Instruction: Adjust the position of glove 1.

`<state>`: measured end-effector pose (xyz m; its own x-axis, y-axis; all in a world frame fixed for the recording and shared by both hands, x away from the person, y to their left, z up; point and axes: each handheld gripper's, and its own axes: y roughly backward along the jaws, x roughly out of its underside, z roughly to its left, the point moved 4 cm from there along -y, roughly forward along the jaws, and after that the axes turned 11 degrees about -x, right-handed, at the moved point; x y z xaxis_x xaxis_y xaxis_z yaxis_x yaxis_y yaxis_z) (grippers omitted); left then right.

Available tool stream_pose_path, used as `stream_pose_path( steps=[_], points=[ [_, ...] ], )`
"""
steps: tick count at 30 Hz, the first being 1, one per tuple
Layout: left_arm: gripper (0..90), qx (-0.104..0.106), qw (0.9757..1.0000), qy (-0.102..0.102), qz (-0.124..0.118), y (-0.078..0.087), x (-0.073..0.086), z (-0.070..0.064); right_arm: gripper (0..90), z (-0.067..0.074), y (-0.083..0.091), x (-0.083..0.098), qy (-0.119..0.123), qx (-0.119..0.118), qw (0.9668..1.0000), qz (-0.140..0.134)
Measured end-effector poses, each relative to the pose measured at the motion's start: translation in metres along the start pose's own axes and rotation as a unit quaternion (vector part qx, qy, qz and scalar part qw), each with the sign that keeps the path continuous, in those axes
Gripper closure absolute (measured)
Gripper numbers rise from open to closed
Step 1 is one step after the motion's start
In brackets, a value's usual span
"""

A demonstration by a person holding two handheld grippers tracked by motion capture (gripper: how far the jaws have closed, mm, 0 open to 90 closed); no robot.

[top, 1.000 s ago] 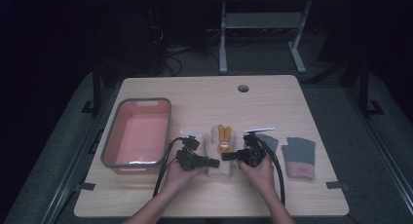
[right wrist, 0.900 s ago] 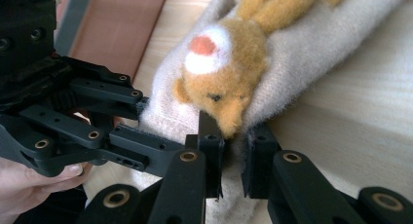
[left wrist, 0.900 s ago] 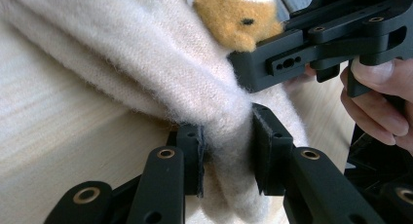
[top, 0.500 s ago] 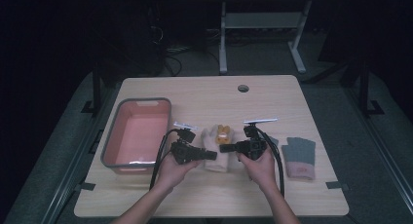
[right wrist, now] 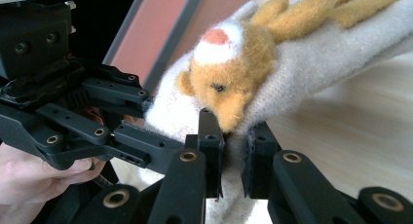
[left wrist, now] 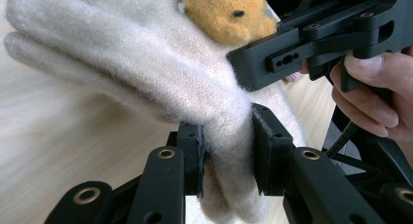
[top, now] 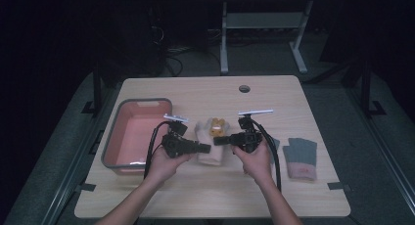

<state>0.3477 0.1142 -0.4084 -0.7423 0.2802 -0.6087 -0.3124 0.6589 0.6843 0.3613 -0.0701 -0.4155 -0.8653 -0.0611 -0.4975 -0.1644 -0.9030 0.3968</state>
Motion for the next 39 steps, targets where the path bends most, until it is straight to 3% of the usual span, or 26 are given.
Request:
stream_pose_path(
  steps=[13,39],
  points=[
    [69.1,0.001,0.9999,-0.003,-0.016,0.033,-0.017,0.009,80.8,0.029,-0.009,-0.027,0.016,-0.008,0.9998,0.008],
    [69.0,-0.013,0.9987,-0.001,-0.05,0.096,-0.04,0.041,80.7,0.076,-0.044,-0.076,0.052,-0.019,0.9983,0.013]
  ],
)
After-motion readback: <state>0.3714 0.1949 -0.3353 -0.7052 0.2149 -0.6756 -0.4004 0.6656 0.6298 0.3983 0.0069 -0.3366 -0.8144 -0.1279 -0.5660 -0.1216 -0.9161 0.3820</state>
